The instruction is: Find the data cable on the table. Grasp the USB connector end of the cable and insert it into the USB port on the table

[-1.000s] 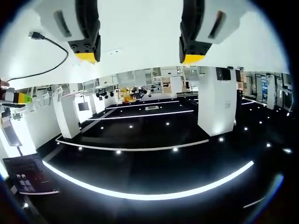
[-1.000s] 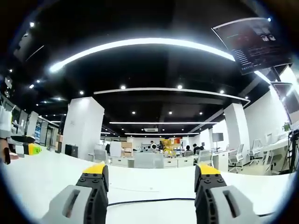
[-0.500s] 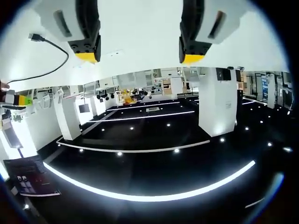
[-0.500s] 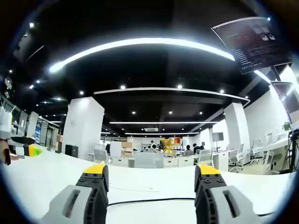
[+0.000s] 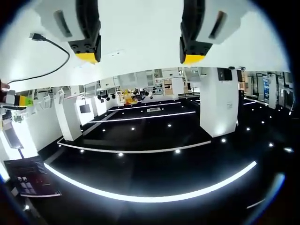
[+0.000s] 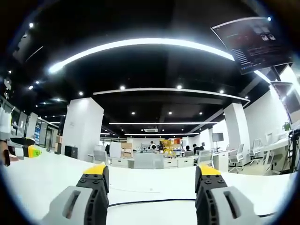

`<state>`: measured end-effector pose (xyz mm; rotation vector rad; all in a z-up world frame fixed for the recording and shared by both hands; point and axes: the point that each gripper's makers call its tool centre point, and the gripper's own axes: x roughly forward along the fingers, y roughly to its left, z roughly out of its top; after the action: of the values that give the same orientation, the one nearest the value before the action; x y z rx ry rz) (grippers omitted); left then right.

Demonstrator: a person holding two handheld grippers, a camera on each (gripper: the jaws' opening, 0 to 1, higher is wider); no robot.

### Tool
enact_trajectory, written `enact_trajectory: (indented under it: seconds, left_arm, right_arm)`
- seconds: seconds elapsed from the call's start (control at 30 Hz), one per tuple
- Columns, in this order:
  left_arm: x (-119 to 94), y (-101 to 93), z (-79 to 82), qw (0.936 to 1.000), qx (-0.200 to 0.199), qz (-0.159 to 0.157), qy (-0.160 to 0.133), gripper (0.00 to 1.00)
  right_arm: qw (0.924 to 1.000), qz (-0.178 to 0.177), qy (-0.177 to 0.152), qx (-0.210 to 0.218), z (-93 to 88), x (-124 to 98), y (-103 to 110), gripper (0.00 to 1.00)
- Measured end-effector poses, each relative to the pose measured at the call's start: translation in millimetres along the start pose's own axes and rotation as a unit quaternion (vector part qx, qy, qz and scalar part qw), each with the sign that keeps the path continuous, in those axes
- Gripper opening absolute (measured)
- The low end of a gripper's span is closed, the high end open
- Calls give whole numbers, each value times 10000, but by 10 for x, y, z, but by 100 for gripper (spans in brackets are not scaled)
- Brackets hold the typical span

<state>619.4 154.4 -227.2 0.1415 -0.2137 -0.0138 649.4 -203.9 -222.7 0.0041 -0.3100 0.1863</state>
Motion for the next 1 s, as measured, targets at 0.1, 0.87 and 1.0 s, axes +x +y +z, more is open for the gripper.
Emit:
enact_trajectory:
  seconds: [0.1,0.87,1.0]
  left_arm:
    - [-1,-29,29,10000,-16,-38,-51,68]
    - [80,-106,62,9999,30,-110,-22,68]
    - [79,-117,-6,9998,83,-135,95,68]
  right_arm:
    - [10000,20,-14,2,8,3,7,75]
    - [9951,698,645,276,-222,117,215,69]
    - [9863,1166,1067,482,-309,124,404,66]
